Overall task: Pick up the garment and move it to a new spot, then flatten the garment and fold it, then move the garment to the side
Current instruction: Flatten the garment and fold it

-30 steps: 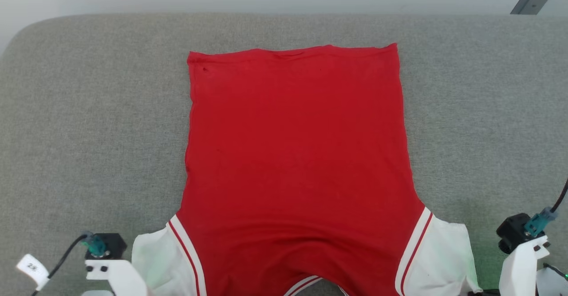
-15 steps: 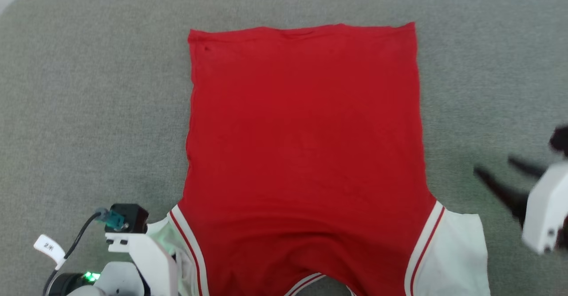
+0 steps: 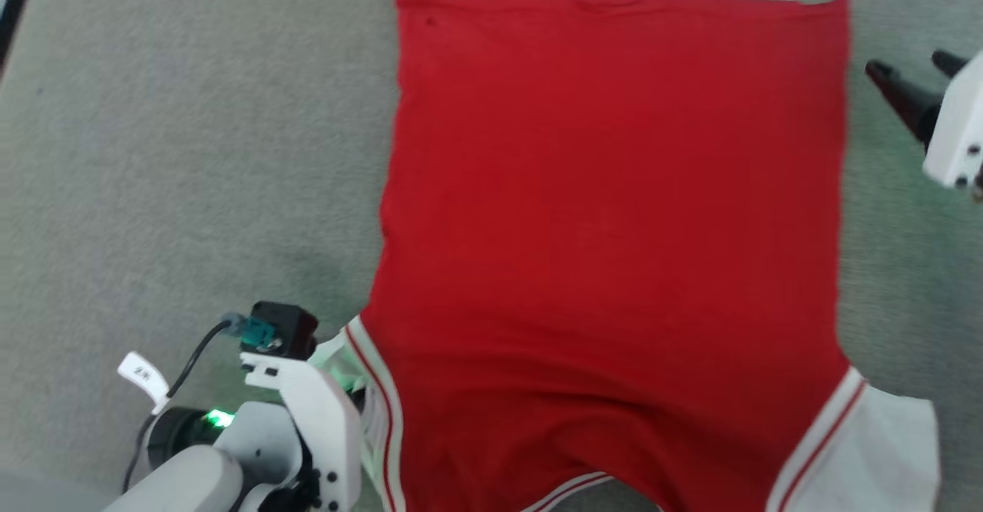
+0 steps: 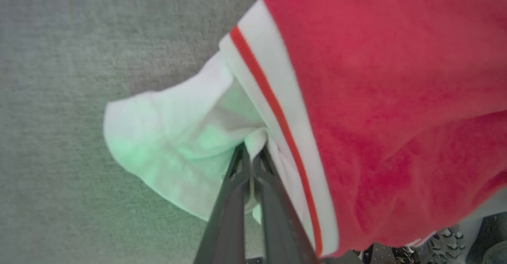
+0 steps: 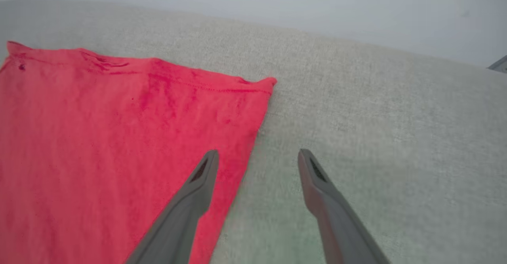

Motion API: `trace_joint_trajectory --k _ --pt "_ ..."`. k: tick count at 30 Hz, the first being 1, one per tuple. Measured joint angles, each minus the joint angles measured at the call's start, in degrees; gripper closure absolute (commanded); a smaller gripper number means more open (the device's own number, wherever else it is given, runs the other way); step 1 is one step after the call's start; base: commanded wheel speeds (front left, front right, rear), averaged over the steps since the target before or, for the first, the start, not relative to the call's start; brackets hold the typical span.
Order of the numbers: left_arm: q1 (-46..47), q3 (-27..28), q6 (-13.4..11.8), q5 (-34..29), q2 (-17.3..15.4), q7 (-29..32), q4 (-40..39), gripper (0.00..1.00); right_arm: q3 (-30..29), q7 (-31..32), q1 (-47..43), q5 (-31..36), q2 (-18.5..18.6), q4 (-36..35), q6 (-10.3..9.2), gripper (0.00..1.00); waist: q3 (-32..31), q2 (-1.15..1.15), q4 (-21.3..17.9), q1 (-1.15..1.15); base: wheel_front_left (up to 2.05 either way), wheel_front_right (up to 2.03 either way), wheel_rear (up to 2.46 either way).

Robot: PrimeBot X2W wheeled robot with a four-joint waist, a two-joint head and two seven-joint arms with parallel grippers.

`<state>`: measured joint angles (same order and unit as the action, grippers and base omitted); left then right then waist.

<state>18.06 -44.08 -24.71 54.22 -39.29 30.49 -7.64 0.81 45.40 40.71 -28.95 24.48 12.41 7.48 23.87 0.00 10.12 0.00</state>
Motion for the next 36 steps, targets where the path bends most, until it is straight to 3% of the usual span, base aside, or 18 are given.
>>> trace_joint_trajectory --k 9,13,14,15,25,36 --pt "3.3 -1.0 3.3 -0.3 4.1 -1.0 2.8 1.00 2.3 4.9 13.9 2.7 0.1 21.7 0.01 0.00 3.8 0.00 5.4 0.00 0.00 0.00 0.00" --pt "4.1 -1.2 4.6 -0.1 5.5 -1.7 4.3 1.00 2.2 11.7 19.4 3.0 -0.1 29.2 0.00 0.00 5.0 0.00 7.2 0.00 0.00 0.00 0.00" --pt "4.2 -1.2 4.8 0.0 5.7 -1.8 4.5 1.00 3.4 12.9 19.9 3.1 0.2 29.5 -0.02 0.26 5.1 0.00 7.3 0.00 0.00 0.00 0.00" --pt "4.3 -1.2 4.9 0.1 5.8 -1.9 4.7 1.00 4.6 13.9 20.2 3.0 0.5 29.4 -0.10 1.00 5.2 0.00 7.3 0.00 0.00 0.00 0.00" --pt "3.6 -0.2 5.3 1.0 4.4 -2.5 5.8 1.00 11.0 11.2 16.4 -2.2 3.3 23.6 0.04 1.00 4.2 0.00 4.3 0.00 0.00 0.00 0.00" --pt "1.3 0.9 3.4 1.6 -0.1 -1.5 5.2 1.00 15.4 12.2 -0.9 -12.5 10.6 3.7 0.03 1.00 1.0 0.00 -2.9 0.00 0.00 0.00 0.00"
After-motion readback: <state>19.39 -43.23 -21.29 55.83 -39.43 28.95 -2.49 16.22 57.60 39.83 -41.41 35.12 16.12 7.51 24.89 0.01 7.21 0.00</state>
